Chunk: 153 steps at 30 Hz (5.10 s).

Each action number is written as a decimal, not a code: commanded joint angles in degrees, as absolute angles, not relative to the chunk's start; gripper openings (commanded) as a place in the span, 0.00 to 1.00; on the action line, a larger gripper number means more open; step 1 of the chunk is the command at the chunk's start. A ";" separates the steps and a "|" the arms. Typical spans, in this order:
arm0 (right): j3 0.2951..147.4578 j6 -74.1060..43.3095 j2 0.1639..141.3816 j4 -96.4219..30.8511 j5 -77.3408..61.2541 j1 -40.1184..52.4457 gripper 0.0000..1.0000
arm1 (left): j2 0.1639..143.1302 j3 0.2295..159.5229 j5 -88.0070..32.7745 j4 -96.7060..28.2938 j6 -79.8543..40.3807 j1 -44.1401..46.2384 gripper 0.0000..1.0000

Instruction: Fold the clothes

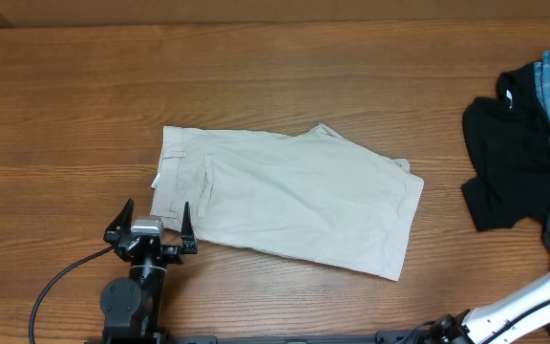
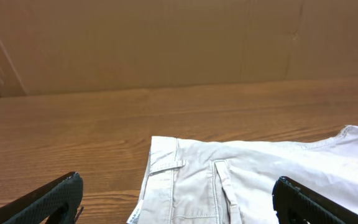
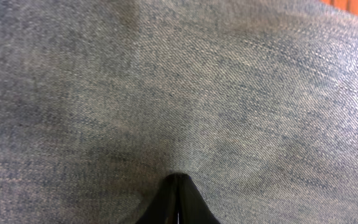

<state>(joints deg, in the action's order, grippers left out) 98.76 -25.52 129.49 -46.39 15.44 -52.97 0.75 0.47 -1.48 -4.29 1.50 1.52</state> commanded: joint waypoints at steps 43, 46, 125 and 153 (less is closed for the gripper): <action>106.52 -14.83 105.23 -82.00 -16.16 -1.87 1.00 | 0.32 0.27 -0.67 -4.32 3.25 1.89 1.00; 106.50 -14.96 105.23 -82.50 -16.36 0.86 1.00 | 0.32 0.27 -0.78 -4.32 3.22 1.89 1.00; 78.39 -15.03 105.47 -64.47 -19.92 4.86 0.04 | 103.13 60.97 -18.44 -38.83 -9.21 1.85 0.15; 64.34 -24.05 105.84 -32.05 -13.43 4.75 0.04 | 103.50 60.88 -18.46 -41.58 -19.64 1.80 0.04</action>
